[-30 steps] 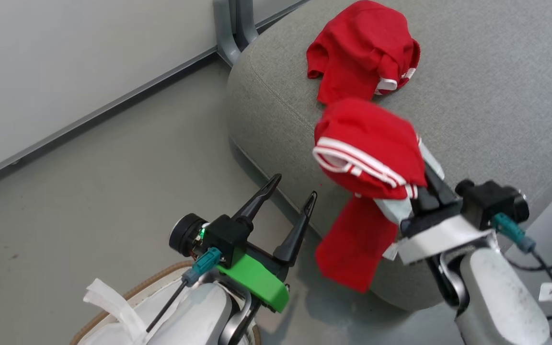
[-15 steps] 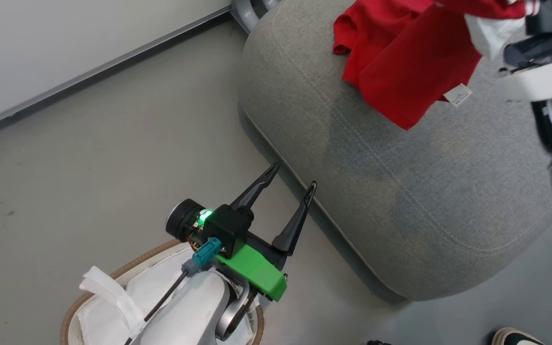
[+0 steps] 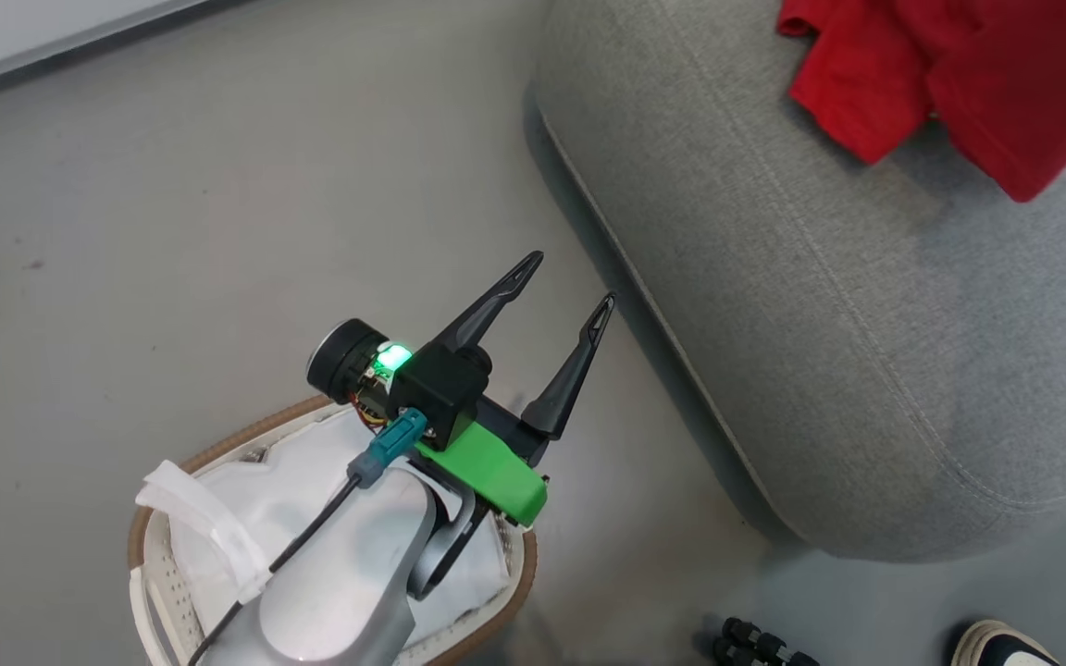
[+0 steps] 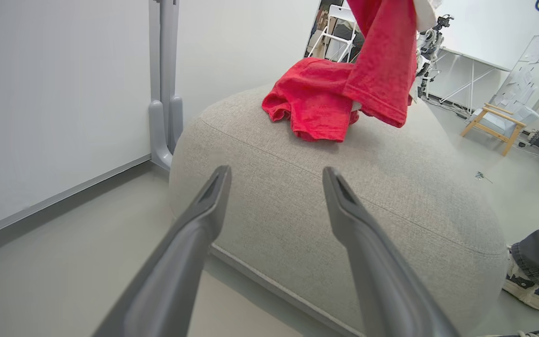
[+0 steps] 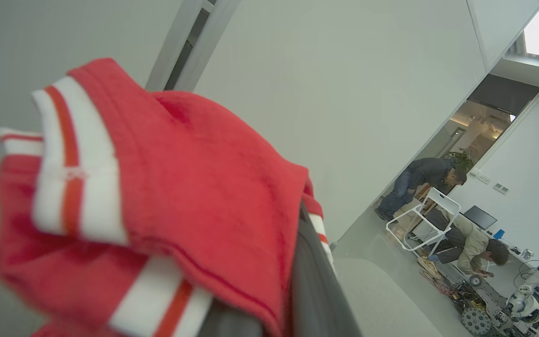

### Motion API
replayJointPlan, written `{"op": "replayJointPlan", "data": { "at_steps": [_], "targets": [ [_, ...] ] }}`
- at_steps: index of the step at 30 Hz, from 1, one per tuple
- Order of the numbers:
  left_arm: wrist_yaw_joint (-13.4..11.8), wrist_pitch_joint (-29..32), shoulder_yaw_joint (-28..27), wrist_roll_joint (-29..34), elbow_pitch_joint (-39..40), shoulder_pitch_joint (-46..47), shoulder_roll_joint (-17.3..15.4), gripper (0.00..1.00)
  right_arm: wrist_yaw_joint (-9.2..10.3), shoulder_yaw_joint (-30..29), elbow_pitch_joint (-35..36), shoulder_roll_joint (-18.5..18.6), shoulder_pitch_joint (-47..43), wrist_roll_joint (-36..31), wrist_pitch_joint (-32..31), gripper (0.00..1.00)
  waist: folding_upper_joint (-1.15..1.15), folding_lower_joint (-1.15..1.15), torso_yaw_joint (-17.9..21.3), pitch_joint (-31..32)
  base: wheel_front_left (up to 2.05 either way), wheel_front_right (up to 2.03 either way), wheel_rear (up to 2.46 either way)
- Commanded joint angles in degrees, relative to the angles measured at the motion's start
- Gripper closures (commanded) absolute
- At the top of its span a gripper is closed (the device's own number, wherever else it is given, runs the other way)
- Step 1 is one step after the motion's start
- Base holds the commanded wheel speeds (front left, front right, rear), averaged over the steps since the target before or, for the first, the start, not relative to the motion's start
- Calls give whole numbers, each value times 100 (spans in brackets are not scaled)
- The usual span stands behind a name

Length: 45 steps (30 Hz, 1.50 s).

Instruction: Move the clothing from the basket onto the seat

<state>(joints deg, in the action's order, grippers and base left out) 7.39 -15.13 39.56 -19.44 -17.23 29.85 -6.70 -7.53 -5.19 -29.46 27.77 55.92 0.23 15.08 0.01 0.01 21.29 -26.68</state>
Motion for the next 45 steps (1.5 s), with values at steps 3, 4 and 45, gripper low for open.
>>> {"op": "replayJointPlan", "data": {
  "at_steps": [3, 4, 45],
  "targets": [
    [14, -2, -54, 93, -42, 207, -81, 0, 8, -160, -361, -71, -49, -92, 13, 100, -1, -1, -505, -622, 0, 0, 0],
    [14, -2, -66, 106, -46, 233, -84, 0, 8, -160, -472, -98, -123, -126, 13, 100, -1, -1, -531, -668, 0, 0, 0],
    [-257, -2, -2772, 1023, 144, -1254, 363, 0, 8, 1006, 1139, -1527, -3274, 919, 13, 0, -1, -1, -1334, 1160, 0, 0, 0]
  ]
}}
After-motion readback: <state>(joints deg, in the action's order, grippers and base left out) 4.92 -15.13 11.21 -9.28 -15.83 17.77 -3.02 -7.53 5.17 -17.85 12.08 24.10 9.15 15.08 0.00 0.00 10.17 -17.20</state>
